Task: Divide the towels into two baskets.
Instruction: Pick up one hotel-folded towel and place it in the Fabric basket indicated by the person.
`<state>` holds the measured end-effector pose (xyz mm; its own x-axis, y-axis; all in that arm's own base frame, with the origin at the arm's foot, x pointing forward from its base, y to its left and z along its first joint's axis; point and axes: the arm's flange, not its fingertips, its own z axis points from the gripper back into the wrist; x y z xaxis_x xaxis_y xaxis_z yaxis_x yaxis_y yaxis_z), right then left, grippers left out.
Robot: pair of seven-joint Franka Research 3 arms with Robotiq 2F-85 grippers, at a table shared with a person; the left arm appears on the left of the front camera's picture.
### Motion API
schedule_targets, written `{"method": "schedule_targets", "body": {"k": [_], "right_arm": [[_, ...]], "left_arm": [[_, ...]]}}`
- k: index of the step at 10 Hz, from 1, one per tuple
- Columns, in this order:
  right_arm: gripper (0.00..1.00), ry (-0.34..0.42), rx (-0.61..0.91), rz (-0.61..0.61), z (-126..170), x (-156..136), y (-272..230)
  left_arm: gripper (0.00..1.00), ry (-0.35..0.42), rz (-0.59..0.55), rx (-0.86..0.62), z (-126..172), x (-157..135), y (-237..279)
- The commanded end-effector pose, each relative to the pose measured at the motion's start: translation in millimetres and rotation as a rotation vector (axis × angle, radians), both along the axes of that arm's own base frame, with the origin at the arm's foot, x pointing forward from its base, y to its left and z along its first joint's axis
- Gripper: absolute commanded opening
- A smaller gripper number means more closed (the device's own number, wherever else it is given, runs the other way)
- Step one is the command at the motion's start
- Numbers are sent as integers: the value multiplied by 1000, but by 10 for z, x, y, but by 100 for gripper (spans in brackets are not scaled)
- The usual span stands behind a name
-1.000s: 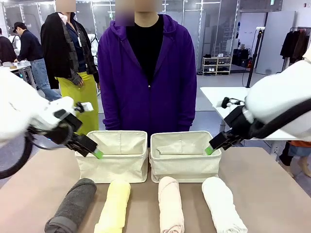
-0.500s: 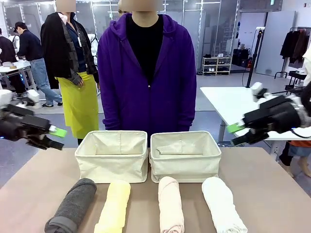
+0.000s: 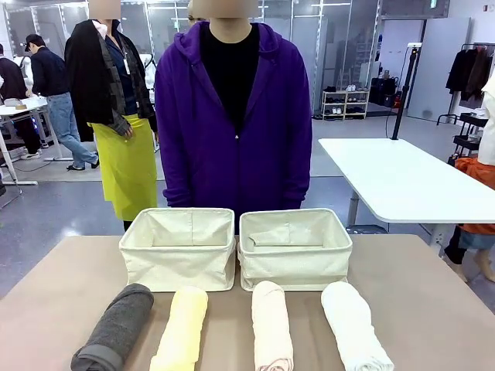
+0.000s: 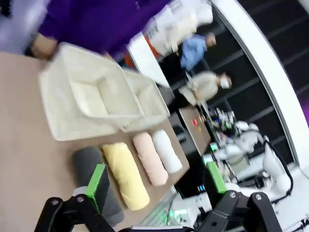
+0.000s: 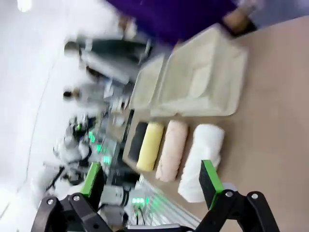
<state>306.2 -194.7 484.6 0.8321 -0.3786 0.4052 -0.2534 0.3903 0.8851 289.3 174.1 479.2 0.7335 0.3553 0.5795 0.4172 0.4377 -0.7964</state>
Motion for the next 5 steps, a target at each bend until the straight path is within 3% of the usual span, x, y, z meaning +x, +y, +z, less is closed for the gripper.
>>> {"method": "schedule_targets", "body": {"k": [1,4,5], "right_arm": [[100,-32,57,-140,-91,-243,-258],[100,-62,50,-253,-34,-492,-483],[100,-8,51,-214,-77,-475,-593]], "left_arm": [[100,-61,142,3,23,-320,54],[100,-72,263,-4,79,-411,181],[100,-46,202,-9,140,-389,471]]}}
